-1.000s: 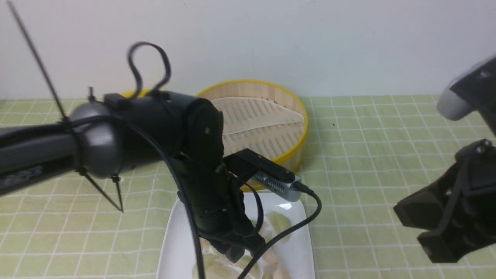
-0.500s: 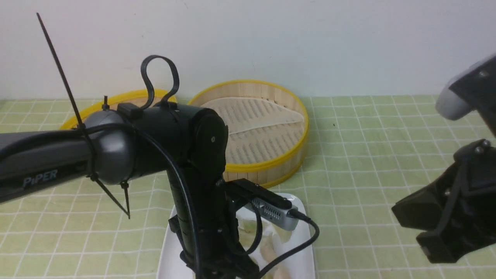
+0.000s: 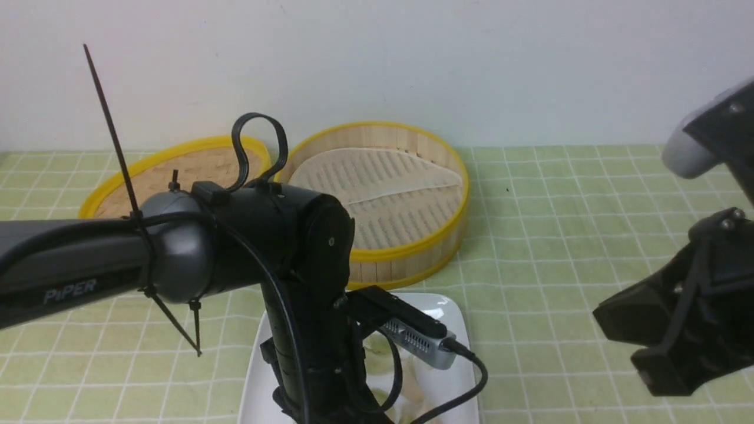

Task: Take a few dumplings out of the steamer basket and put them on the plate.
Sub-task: Use the left arm to grab a dumpling from the steamer

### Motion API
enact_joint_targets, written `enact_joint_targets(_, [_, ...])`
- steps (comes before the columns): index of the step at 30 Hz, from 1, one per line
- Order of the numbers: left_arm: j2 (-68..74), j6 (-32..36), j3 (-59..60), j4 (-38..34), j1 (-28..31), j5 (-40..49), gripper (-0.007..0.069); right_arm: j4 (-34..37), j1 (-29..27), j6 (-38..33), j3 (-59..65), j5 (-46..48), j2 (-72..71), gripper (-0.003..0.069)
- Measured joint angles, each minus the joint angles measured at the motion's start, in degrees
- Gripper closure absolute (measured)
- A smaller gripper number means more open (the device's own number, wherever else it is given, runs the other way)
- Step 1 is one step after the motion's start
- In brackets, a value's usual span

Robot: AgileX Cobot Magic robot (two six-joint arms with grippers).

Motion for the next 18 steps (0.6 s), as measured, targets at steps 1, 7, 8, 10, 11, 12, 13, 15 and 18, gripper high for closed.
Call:
enact_joint_targets(1, [0.0, -0.8, 0.0, 0.9, 0.0, 0.0, 0.0295, 0.0, 0.0, 0.0, 0.0, 0.0, 0.0, 0.0675])
enact_joint_targets(7, [0.0, -5.1, -0.1, 6.8, 0.0, 1.4, 0.0187, 0.0, 0.0, 0.0, 0.0, -0.1, 0.0, 0.0675])
enact_joint_targets(8, [-0.2, -6.8, -0.8, 9.2, 0.0, 3.2, 0.02, 0.0, 0.0, 0.0, 0.0, -0.4, -0.1, 0.0675])
enact_joint_targets(10, [-1.2, -7.9, -1.3, 10.9, 0.0, 4.1, 0.0256, -0.3, 0.0, 0.0, 0.0, -1.2, -0.5, 0.0675])
enact_joint_targets(11, [-2.0, -8.2, -1.4, 11.2, 0.0, 4.1, 0.0281, -0.7, 0.0, 0.0, 0.0, -1.4, -0.9, 0.0675])
enact_joint_targets(12, [-2.9, -8.3, -1.5, 11.5, 0.0, 4.4, 0.0331, -1.1, 0.0, 0.3, 0.0, -2.0, -1.6, 0.0675])
enact_joint_targets(13, [-4.2, -8.4, -1.6, 11.9, 0.0, 4.5, 0.0389, -1.5, 0.0, 0.6, 0.0, -2.7, -2.3, 0.0675])
enact_joint_targets(15, [-6.7, -8.6, -1.5, 12.1, 0.0, 4.4, 0.0463, -2.4, 0.0, 1.4, 0.0, -3.6, -4.0, 0.0675])
enact_joint_targets(18, [-15.3, -9.8, -1.6, 12.1, 0.0, 1.2, 0.0606, -6.5, 0.0, 5.4, 0.0, -7.7, -10.5, 0.0675])
